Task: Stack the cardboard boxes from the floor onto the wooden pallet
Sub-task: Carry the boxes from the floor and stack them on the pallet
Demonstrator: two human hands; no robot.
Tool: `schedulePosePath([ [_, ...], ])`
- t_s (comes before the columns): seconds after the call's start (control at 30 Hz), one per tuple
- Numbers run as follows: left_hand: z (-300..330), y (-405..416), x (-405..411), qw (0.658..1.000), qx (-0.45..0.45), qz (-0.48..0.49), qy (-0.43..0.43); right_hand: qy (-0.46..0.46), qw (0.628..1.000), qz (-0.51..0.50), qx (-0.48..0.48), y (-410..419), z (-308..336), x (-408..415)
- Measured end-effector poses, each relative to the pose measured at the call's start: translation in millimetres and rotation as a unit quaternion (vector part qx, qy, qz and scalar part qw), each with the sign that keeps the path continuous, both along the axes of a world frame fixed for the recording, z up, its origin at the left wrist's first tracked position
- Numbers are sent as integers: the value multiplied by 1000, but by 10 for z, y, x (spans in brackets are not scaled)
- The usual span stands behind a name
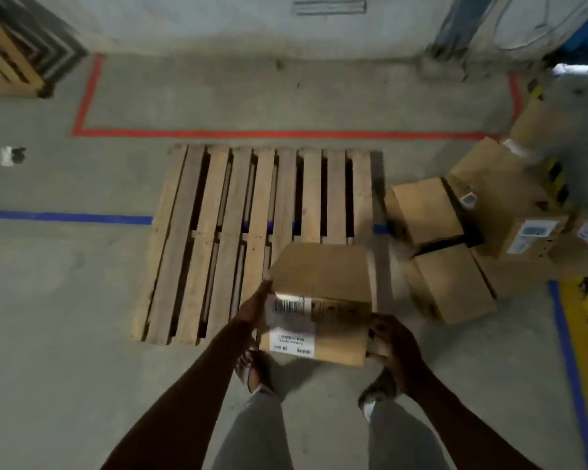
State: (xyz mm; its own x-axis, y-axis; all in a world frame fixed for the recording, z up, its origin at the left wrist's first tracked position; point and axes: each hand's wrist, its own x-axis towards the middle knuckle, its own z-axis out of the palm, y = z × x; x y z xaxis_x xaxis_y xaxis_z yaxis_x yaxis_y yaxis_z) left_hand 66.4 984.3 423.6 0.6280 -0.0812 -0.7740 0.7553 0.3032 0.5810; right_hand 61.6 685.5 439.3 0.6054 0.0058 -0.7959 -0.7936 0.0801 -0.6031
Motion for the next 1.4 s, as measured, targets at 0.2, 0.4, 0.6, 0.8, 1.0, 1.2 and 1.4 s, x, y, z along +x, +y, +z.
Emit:
schedulePosePath([
  [0.2,-1623,538,433,998,63,-4,-2,51,993,-88,-64,899,-1589,397],
  [0.4,-3203,811,247,995,91,-30,-40,14,994,-36,-102,1022,-3306,636],
  [0.6,-4060,828,41,978,173,-109,-51,42,979,162,-117,858,-4265,269],
  [0.8,-4308,813,312,953,265,-139,-36,-9,966,205,-155,1121,-4290,699],
  [1.0,-4433,945,501,938,324,-125,-13,-61,946,271,-167,1244,-4381,1106],
  [1.2,-4460,1032,464,922,360,-145,-9,-56,940,297,-155,1315,-4463,1112],
  [1.4,-4425,1017,454,922,354,-151,-37,-51,934,311,-167,1243,-4503,1084],
])
